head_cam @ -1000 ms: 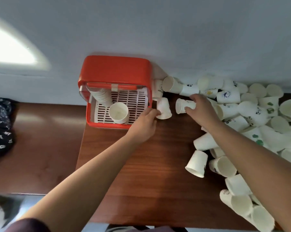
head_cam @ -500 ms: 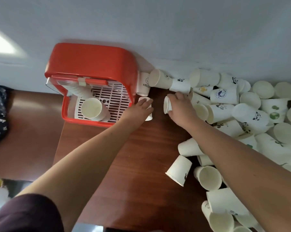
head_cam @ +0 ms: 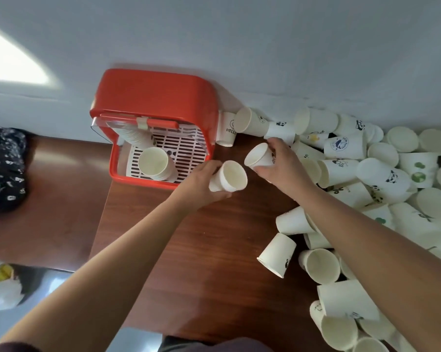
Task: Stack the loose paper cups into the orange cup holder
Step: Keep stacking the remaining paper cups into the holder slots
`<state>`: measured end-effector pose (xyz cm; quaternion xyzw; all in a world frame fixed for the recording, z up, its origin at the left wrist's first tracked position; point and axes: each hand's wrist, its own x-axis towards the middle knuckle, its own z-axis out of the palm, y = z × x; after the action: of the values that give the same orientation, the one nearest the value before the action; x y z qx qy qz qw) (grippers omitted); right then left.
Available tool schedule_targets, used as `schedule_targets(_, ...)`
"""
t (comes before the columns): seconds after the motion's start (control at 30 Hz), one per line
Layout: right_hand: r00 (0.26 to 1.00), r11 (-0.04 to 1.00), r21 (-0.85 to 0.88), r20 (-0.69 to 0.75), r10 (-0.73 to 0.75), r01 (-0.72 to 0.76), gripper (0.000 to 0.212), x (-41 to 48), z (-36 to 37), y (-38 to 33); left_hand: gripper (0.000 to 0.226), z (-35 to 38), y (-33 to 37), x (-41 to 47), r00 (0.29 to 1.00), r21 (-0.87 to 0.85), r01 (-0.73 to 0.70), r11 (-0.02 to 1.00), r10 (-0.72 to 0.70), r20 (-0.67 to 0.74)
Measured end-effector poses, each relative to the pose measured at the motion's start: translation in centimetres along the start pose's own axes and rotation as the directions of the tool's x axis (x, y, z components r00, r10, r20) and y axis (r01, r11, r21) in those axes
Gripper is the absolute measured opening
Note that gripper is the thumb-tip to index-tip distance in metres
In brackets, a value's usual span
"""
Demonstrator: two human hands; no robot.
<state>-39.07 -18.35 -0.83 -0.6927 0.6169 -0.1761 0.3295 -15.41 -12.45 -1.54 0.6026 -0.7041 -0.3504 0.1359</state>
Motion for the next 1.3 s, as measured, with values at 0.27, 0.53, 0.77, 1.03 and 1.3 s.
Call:
schedule_targets(0.27, 0.999, 0.994, 0.099, 0.043, 0.032, -0.036, 0.072, -4.5, 2.6, -5.7, 0.065, -8.1, -2.9, -7.3, 0.969, -0.525, 0.046, 0.850, -0.165, -0.183)
schedule_targets(0.53, 0.996, 0.967, 0.253, 0.091, 0.009, -0.031, 0.071, -6.0, 6.9, -13.4, 0.073, -13.1, -7.9, -9.4, 0.909, -0.626, 0.001, 0.780, -0.261, -0.325)
schedule_targets(0.77, 0.998, 0.961, 0.272, 0.050, 0.045, -0.057, 0.069, -6.5, 8.0, -15.9, 0.081, -12.2, -9.6, -6.8, 0.922, -0.487, 0.071, 0.870, -0.243, -0.301)
schedule_targets(1.03, 0.988, 0.938, 0.318, -0.023, 0.155, -0.139, 0.068, -6.2, 8.5, -16.2, 0.089, -10.7, -11.4, -5.1, 0.979, -0.052, 0.079, 0.996, -0.087, -0.186)
schedule_targets(1.3, 0.999, 0.887, 0.462, -0.045, 0.010, 0.012, 0.060, -4.2, 10.1, -19.5, 0.062, -13.0, -12.8, -6.7, 0.967, -0.191, 0.013, 0.981, -0.061, -0.247)
